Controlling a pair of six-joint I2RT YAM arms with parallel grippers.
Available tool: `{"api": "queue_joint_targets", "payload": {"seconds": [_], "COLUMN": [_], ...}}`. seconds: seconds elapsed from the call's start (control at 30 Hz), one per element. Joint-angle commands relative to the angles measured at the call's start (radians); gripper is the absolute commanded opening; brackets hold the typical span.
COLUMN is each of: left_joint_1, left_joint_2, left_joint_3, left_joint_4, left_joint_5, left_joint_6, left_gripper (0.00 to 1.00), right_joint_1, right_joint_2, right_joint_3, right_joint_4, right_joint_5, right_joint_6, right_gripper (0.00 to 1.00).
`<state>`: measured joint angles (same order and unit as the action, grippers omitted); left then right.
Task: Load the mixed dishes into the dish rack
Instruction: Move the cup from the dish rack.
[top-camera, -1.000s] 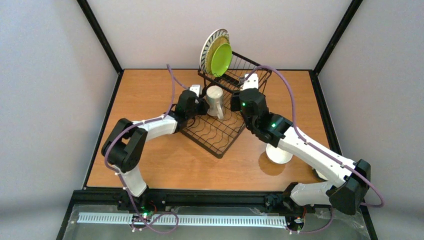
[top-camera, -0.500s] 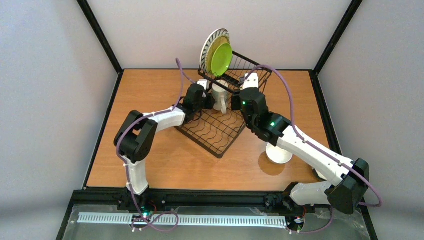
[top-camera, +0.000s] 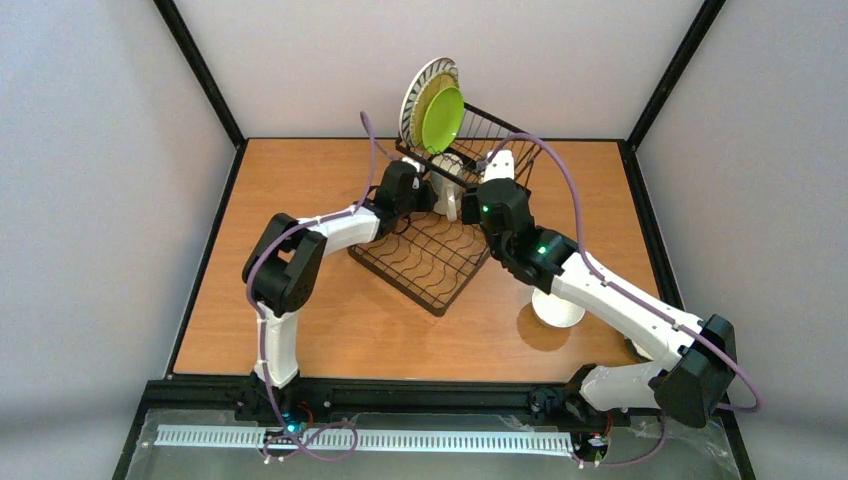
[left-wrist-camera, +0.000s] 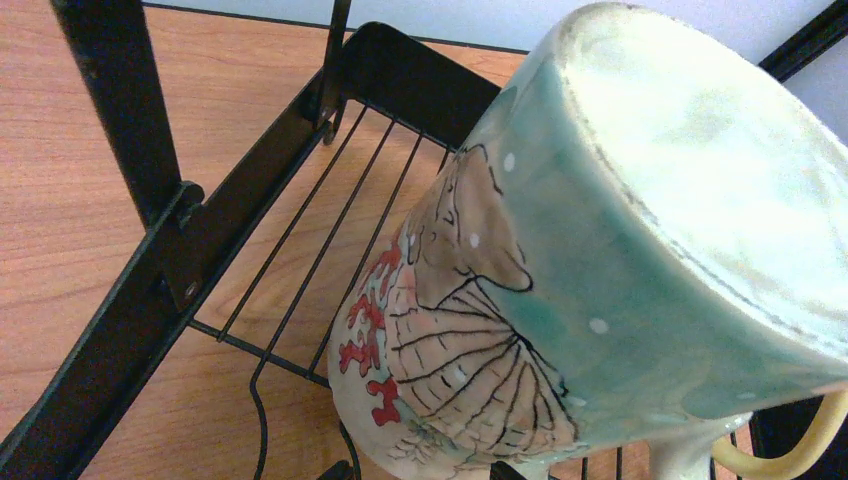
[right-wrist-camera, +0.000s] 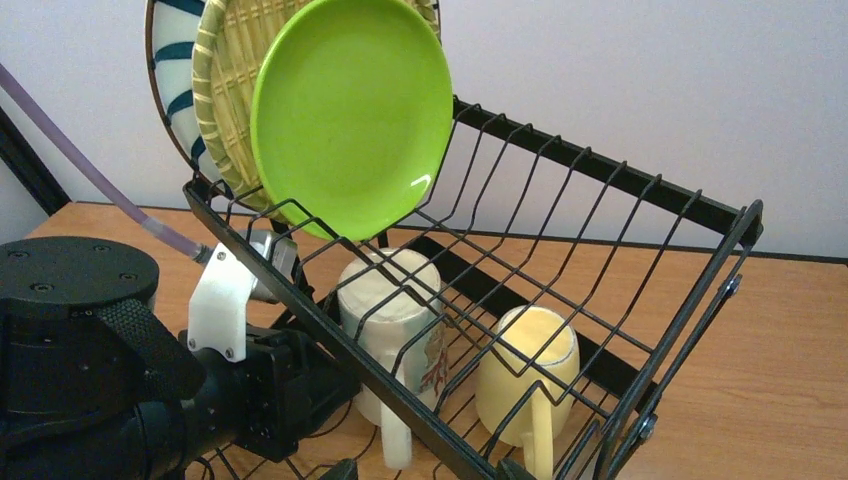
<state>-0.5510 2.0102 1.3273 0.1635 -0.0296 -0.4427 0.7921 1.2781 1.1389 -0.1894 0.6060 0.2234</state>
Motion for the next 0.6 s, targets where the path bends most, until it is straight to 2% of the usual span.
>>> {"api": "queue_joint_targets", "payload": {"seconds": [0.0,0.23,0.4,0.57], "left_joint_1": [-0.007,-0.007,-0.007,-0.007], "left_joint_2": [-0.014,-0.167,-0.323,-0.503], "left_joint_3": [0.016,-0.101,-0.203,-0.302], "left_joint_4": [-0.019,-0.052,-0.100,-0.183], "left_joint_5": [-0.020,-0.054,-0.069,-0.095], "left_joint_6": [-0.028,-0.066,-0.102,-0.153], "left_gripper": [0.76,0.76,0.76,0.76], "right_joint_1": [-0.005,-0.005,0.013,0.067], "right_joint_2": [-0.006,0.036,0.182,0.325], "right_joint_3": [-0.030,0.016,0.129,0.214], "right_joint_4": [0.028,0.013,-0.072,-0.122], "right_joint_5": [0.007,-0.044,-0.068,-0.023], "right_joint_6": [-0.032,-0.141,-0.256,-0.315], "right_gripper": [0.78,0.74,0.72,0.73]}}
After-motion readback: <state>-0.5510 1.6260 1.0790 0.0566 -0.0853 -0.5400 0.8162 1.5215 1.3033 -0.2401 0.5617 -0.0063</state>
